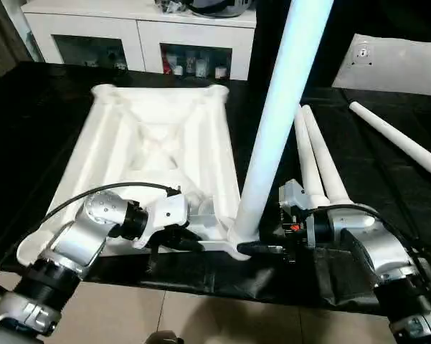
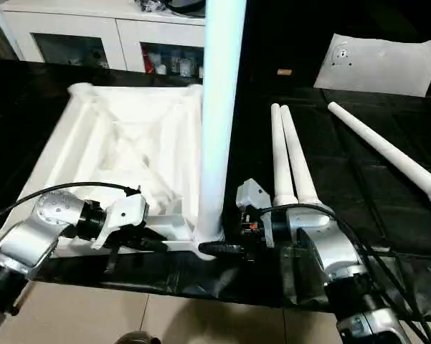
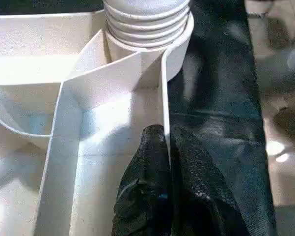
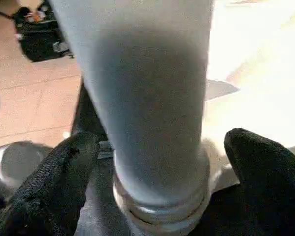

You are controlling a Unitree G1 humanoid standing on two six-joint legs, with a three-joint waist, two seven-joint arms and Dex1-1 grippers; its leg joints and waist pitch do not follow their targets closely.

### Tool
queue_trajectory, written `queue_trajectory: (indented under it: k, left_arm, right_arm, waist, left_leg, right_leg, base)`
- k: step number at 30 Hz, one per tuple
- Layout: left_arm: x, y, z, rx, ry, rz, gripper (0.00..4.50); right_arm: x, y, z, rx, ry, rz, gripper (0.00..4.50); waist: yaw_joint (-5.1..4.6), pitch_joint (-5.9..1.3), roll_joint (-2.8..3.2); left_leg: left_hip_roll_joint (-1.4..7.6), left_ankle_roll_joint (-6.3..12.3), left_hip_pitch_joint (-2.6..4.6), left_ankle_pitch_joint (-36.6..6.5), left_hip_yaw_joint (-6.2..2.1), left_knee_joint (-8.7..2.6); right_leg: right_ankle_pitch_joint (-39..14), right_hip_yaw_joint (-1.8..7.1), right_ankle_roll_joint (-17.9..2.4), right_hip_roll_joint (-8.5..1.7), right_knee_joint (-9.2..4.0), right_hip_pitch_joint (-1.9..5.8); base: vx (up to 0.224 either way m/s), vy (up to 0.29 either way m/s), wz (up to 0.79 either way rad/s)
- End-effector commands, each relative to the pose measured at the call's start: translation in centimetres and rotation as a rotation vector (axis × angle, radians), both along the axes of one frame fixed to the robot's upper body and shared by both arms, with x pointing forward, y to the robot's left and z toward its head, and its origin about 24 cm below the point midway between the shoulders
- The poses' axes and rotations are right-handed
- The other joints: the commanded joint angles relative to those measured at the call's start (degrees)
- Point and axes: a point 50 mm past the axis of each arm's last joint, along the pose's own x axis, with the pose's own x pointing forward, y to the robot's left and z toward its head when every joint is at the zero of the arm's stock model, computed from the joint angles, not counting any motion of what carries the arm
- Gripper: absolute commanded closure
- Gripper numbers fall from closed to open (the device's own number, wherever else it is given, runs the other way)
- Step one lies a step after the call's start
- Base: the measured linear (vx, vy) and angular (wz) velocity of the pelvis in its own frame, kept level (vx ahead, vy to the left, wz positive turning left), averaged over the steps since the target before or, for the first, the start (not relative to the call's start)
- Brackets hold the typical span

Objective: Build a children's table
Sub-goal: Rotate leg to tighten

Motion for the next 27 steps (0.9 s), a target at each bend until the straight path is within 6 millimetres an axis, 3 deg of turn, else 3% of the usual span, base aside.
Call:
queue_trajectory:
  k: [1, 12, 13, 20, 27]
  left_arm:
    - [-0.5, -0.6, -0.5, 0.036, 0.028, -0.087, 4.50]
    - [-0.4, -0.5, -0.9, 0.048, 0.029, -0.112, 4.50]
    - [-0.4, -0.5, -0.9, 0.048, 0.029, -0.111, 4.50]
    - [-0.3, -0.6, -1.1, 0.014, 0.027, -0.057, 4.50]
    - [0.2, -1.6, -0.9, -0.099, 0.005, 0.133, 4.50]
  right_arm:
    - [0.0, 0.0, 0.1, -0.008, 0.008, 0.032, 0.42]
    - [-0.3, 0.5, -0.3, -0.002, 0.048, 0.090, 1.32]
    - [-0.3, 0.5, -0.3, -0.002, 0.048, 0.091, 1.56]
    - [-0.9, 1.2, -0.7, 0.032, 0.057, 0.078, 1.92]
    - [-1.2, 2.4, -1.4, 0.121, 0.079, -0.058, 1.96]
  waist:
    - [-0.11, -3.27, -0.17]
    - [0.11, -3.35, -0.27]
    - [0.18, -3.38, -0.11]
    - [0.22, -3.40, -0.29]
    - [0.12, -2.99, -0.23]
  left_leg:
    - [4.07, 3.52, 0.21, -5.77, -1.23, -3.82]
    - [4.01, 3.57, 0.08, -5.44, -1.20, -3.70]
    - [4.02, 3.46, 0.13, -5.47, -1.22, -3.69]
    - [4.01, 3.46, 0.13, -5.28, -1.15, -3.65]
    - [4.13, 2.01, 0.26, -8.67, -1.32, -4.18]
  right_leg:
    - [-7.85, 3.56, -10.91, -5.97, -3.83, 2.61]
    - [-7.85, 3.50, -10.82, -5.94, -3.78, 2.69]
    - [-8.03, 3.50, -10.75, -5.96, -3.78, 2.67]
    - [-7.08, 3.53, -10.90, -5.94, -3.71, 2.69]
    - [-15.24, 3.63, -9.04, -6.13, -4.61, 2.50]
  base:
    - [0.000, 0.000, 0.00]
    - [0.000, 0.000, 0.00]
    - [0.000, 0.000, 0.00]
    - [0.000, 0.000, 0.00]
    - [0.000, 0.000, 0.00]
